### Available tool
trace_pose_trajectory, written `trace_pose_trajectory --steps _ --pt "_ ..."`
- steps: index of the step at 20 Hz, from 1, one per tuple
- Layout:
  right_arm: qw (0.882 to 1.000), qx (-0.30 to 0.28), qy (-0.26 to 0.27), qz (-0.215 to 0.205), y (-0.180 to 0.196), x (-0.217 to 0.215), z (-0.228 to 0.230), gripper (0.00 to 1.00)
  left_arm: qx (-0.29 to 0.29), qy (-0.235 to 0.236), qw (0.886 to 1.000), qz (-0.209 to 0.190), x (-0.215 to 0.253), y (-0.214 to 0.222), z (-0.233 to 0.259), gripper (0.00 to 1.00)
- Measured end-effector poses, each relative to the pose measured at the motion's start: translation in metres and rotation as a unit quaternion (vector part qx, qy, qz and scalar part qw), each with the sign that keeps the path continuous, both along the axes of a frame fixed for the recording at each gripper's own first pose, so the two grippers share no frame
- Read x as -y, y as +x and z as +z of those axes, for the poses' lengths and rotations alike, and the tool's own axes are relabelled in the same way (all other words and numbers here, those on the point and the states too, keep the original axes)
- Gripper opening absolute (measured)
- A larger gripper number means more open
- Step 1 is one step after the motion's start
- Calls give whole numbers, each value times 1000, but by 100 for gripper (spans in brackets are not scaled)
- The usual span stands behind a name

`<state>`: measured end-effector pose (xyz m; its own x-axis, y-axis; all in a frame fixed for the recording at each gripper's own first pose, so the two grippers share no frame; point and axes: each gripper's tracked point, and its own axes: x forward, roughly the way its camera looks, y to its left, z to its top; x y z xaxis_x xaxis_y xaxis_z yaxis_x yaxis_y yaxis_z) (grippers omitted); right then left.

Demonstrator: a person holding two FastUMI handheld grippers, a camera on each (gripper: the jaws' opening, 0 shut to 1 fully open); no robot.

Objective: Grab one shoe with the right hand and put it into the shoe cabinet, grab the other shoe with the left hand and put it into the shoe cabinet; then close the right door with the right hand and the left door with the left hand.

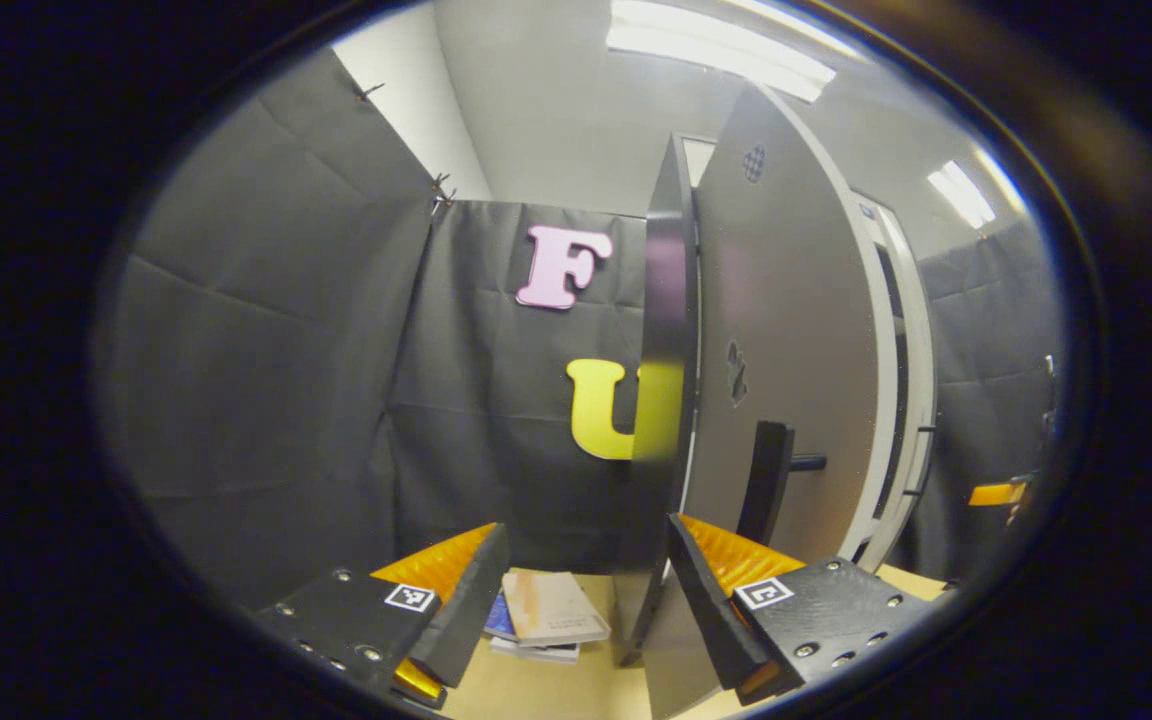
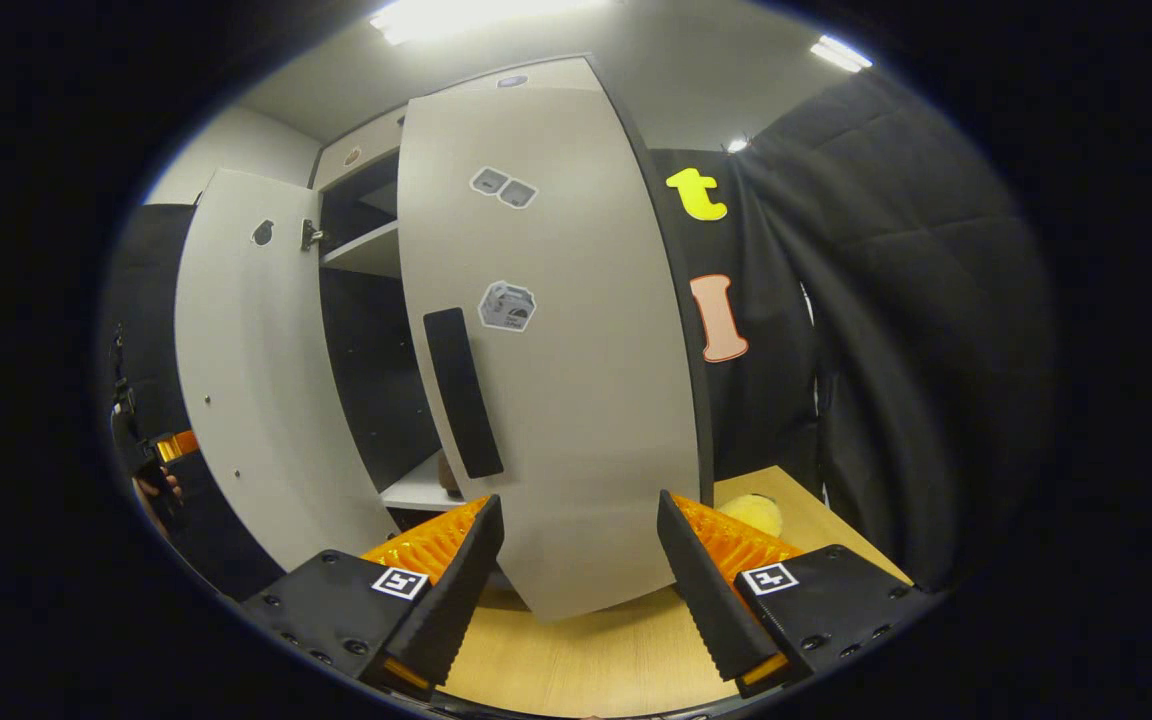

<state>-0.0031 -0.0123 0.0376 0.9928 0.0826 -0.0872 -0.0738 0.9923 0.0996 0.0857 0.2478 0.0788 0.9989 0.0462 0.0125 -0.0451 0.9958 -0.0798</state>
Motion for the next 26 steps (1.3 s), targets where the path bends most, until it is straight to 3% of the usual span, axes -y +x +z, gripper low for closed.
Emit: trace_pose_trajectory --steps 1,2,8,10,11,12,13,14,17,20,21,22,25,26 --pt "1000 3 -2 -6 0 7 1 98 4 -3 1000 -10 3 4 3 99" --pt "1000 5 -3 -13 1 15 2 98 5 -7 1000 -24 9 8 4 92" --pt "999 1 24 -43 6 62 -9 98 -8 10 1000 -27 22 8 3 92" --pt "999 -12 24 -44 10 76 -17 98 -16 14 999 -32 40 7 4 86" --pt "999 -15 25 -41 12 82 -20 98 -18 18 999 -40 53 8 6 94" --pt "999 -15 25 -39 15 88 -21 98 -19 22 998 -47 67 10 6 86" --pt "999 -15 26 -35 17 94 -22 98 -20 23 998 -51 81 11 7 90" --pt "999 -15 27 -31 21 98 -21 98 -22 25 998 -52 95 12 6 86" --pt "999 -9 31 -15 31 108 -15 98 -22 37 999 -25 129 17 7 94" --pt "1000 -4 30 2 40 117 -8 98 -20 37 999 -5 165 26 2 94" --pt "1000 -2 29 6 42 121 -7 98 -21 33 999 -7 179 32 1 90" --pt "1000 -1 28 10 43 126 -5 98 -23 27 999 -6 194 39 -2 94" --pt "1000 4 19 16 42 140 -4 98 -47 15 996 81 186 44 -22 90" --pt "1000 3 5 11 41 147 -5 98 -49 1 994 103 182 44 -27 94"
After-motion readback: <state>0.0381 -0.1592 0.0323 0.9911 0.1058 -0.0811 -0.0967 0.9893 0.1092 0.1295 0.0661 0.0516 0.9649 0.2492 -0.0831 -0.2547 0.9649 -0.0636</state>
